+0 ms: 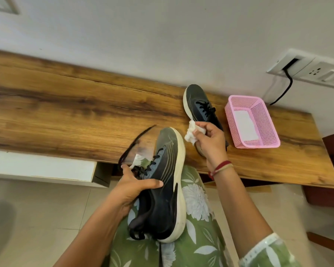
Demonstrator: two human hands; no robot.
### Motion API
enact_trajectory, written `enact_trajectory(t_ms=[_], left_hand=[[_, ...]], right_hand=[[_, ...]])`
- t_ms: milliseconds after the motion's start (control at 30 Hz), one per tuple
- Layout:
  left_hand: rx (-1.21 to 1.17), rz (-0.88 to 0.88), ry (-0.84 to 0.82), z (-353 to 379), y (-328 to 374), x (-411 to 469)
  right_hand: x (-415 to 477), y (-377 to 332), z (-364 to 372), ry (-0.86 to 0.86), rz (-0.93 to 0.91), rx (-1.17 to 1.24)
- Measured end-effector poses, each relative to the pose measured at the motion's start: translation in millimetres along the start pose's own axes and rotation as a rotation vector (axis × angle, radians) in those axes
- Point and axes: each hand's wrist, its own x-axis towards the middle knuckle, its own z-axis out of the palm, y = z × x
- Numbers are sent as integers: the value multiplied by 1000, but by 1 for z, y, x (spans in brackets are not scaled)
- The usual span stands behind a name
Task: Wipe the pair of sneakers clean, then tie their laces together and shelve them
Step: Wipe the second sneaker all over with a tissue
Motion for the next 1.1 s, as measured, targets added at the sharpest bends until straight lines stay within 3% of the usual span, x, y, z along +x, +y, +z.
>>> enact_trajectory(t_ms=[333,700,1100], left_hand=[[-33,53,-9,7,-3,-6],[-116,118,52,23,-7,-6],[-44,185,41,27,-9,-8]], right_hand=[[39,-12,32,-146,-53,-199],[36,-23,34,-363,-194,-747],[-19,1,14,-196,-373,-1081]])
